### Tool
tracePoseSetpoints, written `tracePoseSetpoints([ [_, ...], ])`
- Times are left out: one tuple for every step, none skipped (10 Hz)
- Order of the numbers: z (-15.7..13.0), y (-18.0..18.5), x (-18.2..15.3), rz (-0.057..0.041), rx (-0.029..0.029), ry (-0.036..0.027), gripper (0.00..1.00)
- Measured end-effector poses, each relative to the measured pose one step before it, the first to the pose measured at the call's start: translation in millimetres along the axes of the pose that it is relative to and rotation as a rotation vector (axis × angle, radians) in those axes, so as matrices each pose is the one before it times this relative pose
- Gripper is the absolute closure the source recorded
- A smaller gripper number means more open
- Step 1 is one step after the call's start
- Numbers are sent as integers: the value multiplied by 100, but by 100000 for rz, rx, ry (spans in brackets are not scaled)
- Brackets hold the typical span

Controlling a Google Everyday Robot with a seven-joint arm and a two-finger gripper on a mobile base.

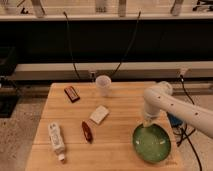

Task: Drag the ceramic bowl in a circle

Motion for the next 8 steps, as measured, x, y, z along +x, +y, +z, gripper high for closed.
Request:
tracePoseSetpoints([
  [-127, -303, -235, -875, -243, 332, 100],
  [-100, -160, -103, -495, -182, 186, 100],
  [0, -111, -233, -519, -240, 133, 100],
  [-42, -118, -486, -657, -281, 156, 100],
  [-166, -206, -601, -990, -356, 314, 100],
  [-123, -238, -401, -812, 65, 92, 100],
  [-149, -168, -304, -685, -140, 216, 100],
  [-95, -127, -253, -578, -135, 171, 100],
])
